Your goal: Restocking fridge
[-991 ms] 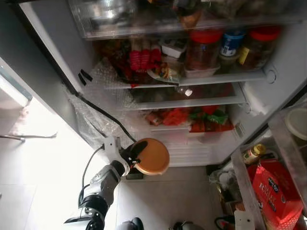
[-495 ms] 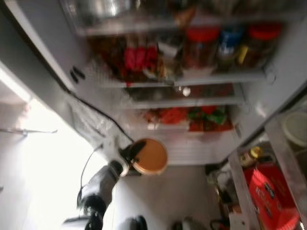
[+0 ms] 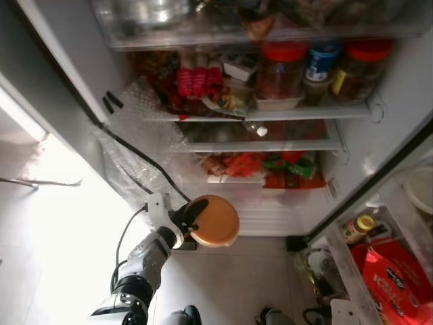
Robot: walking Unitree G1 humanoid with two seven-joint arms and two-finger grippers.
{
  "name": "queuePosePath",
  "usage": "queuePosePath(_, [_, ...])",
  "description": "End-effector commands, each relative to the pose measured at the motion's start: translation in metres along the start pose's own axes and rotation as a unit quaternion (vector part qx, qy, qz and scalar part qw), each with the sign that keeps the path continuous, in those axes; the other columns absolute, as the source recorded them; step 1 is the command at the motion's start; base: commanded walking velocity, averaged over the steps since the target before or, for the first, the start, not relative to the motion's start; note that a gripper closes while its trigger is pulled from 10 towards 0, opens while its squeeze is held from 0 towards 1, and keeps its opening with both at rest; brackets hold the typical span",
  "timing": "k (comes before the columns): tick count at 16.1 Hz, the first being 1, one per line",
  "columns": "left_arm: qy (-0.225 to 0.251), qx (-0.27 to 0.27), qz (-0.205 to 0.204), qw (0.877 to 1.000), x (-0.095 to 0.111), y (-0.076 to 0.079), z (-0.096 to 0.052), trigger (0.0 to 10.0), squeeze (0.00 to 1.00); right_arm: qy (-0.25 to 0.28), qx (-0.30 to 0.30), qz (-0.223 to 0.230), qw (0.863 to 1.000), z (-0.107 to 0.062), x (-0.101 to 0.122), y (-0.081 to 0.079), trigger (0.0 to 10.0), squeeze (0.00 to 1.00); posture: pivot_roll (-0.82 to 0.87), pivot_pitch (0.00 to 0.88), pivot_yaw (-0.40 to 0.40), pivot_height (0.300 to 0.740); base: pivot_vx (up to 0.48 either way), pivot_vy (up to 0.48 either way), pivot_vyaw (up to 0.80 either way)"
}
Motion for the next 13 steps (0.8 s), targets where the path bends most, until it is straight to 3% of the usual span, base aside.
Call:
queuePosePath(1, [-0.001, -0.002, -0.012, 1.000, -0.003, -0.002, -0.003, 10.0, 0.00, -0.016, 0.012, 0.006, 1.000, -0.003, -0.011, -0.007, 10.0, 0.00, -0.08, 0.212, 0.074, 0.740, 0.000, 0.000, 0.00])
queuePosePath(5, [0.021, -0.002, -0.035, 0.999, 0.003, 0.000, -0.002, 10.0, 0.00, -0.022, 0.063, 0.029, 0.997, -0.006, -0.013, -0.028, 10.0, 0.00, -0.08, 0.212, 0.073, 0.740, 0.000, 0.000, 0.00])
queuePosePath(13, [0.022, -0.005, -0.032, 0.999, 0.004, 0.001, -0.001, 10.0, 0.00, -0.021, 0.087, 0.035, 0.995, -0.007, -0.013, -0.034, 10.0, 0.00, -0.08, 0.212, 0.073, 0.740, 0.000, 0.000, 0.00])
Point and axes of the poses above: a point about 5 cm out from each wrist's last joint towards the gripper, its own z axis pointing out of the wrist towards the gripper, its own x axis along the axis of the wrist's last joint, y = z × x, the point moved 5 cm from there along z, pointing out of the wrist towards the gripper, and after that the axes turned 12 degrees about -z, right-handed, at the moved point
